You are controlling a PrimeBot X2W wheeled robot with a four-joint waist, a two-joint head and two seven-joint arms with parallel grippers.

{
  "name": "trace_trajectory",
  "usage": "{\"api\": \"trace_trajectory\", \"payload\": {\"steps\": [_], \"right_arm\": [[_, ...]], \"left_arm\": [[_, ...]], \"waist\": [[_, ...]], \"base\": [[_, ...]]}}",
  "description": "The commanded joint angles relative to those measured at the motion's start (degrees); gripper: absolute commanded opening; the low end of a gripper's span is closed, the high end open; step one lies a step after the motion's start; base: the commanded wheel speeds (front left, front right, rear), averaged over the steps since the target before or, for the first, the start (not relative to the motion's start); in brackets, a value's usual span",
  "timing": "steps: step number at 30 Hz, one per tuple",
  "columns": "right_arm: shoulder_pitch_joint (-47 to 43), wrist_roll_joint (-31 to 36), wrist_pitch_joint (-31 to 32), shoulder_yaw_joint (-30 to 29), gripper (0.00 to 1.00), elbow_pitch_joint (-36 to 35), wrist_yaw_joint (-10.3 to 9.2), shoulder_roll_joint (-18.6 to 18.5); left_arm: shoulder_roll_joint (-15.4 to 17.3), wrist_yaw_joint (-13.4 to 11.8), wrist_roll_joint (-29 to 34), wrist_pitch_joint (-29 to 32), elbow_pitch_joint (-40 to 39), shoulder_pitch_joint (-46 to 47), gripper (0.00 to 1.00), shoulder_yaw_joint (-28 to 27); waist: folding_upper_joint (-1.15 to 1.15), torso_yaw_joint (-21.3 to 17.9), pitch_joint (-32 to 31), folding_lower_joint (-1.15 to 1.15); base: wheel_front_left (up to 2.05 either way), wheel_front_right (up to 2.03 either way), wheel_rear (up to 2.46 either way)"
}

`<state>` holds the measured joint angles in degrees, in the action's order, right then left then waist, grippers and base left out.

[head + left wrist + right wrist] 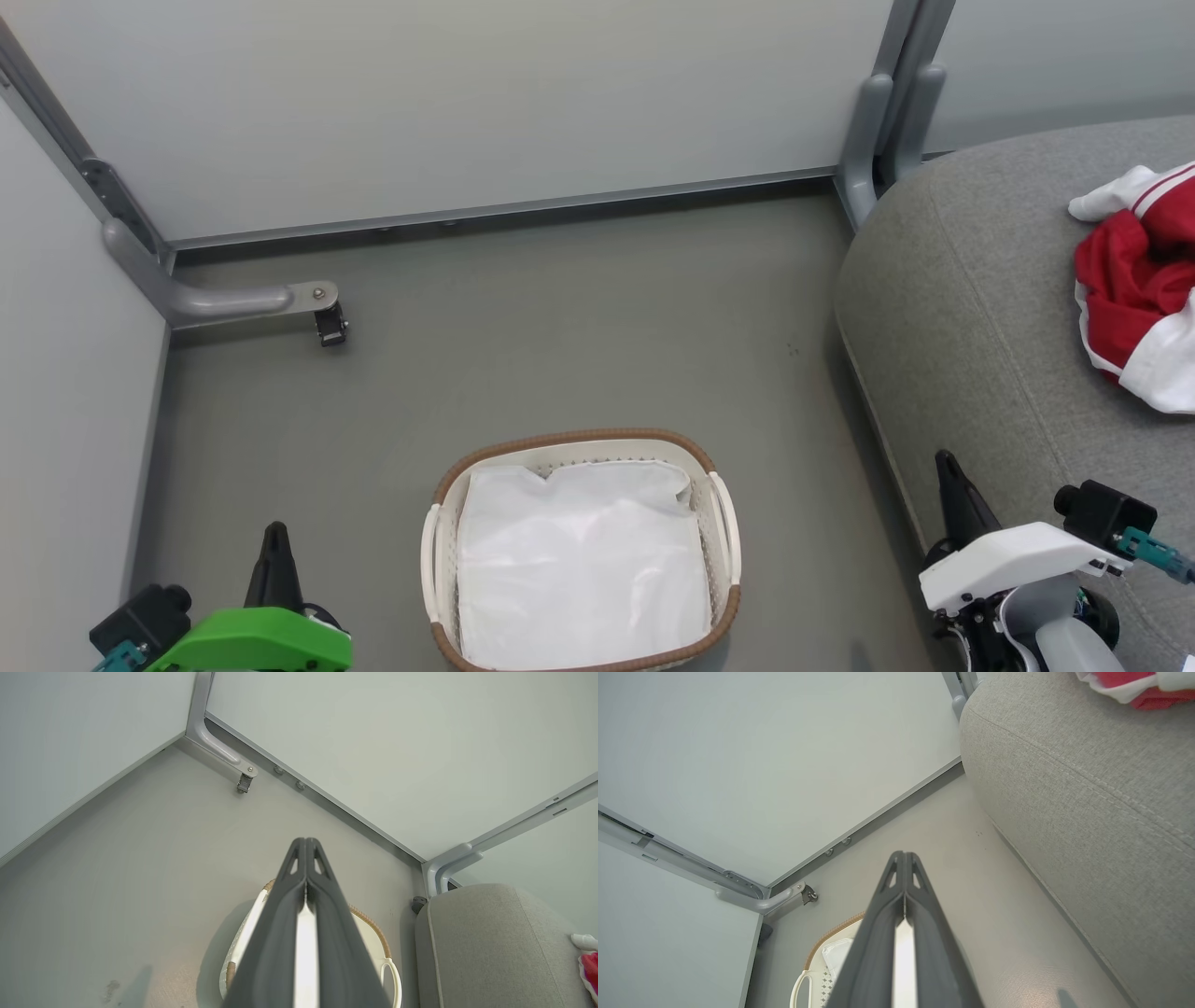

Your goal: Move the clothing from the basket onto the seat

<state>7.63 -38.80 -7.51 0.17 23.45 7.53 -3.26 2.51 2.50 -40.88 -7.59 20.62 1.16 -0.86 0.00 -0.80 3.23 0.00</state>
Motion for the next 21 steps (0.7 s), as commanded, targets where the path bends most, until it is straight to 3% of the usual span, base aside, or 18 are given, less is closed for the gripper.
{"api": "trace_trajectory", "payload": {"steps": [1, 21], "right_arm": [[0.07, -2.22, 0.50, -0.50, 0.00, -1.22, -0.02, -0.28], [-0.43, -16.93, 4.39, -2.33, 0.00, -3.67, -0.03, -0.13]], "left_arm": [[0.25, 0.31, -2.22, 0.54, -1.07, 1.74, 0.00, -0.48], [0.33, 1.73, -16.34, 4.46, -2.73, 2.88, 0.00, -2.04]], "waist": [[0.00, 0.02, -0.05, 0.00], [0.00, 0.18, -0.68, 0.00]], "base": [[0.00, 0.00, 0.00], [0.00, 0.00, 0.00]]}}
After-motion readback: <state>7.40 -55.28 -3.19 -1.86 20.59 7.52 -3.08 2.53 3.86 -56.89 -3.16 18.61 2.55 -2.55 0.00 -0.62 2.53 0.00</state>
